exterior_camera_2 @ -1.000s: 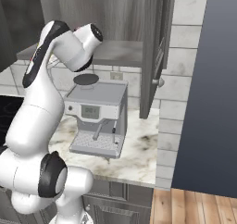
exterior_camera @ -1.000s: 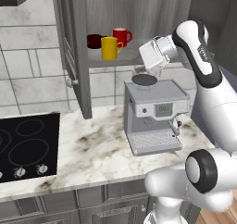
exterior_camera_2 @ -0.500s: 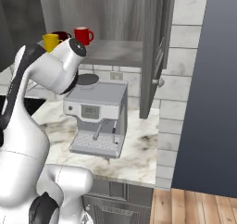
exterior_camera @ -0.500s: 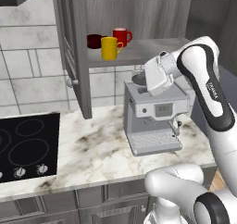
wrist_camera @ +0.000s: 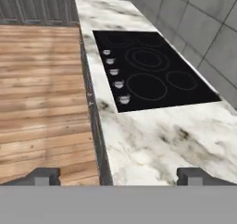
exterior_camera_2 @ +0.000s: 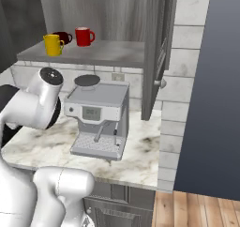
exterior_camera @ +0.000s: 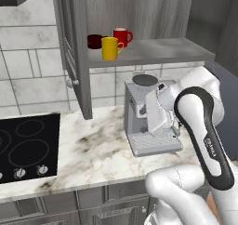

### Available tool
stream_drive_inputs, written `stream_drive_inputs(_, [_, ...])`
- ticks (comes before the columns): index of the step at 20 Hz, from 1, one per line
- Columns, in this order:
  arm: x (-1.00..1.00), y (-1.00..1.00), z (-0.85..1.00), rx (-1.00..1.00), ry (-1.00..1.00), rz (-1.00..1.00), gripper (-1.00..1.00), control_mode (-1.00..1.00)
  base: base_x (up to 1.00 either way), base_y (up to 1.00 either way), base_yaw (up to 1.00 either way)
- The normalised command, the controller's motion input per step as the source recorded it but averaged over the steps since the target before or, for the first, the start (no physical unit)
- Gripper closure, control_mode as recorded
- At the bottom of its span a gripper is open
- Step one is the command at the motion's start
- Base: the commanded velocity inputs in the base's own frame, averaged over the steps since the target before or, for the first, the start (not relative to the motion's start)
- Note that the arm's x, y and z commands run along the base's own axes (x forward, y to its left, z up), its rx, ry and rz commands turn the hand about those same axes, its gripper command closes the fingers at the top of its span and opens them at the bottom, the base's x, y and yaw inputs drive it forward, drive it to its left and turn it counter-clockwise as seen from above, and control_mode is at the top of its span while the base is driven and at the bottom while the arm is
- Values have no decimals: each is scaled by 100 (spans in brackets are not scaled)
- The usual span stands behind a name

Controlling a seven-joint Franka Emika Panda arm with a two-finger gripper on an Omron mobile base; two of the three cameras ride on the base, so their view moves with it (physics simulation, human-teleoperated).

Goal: Pick the mug on the counter and place it in the cabinet with the handle facing the right, like the mugs already inside.

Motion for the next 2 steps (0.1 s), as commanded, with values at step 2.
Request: stream_drive_inputs(2, [-53,26,-93,-23,6,0,-100,-100,0,0,0])
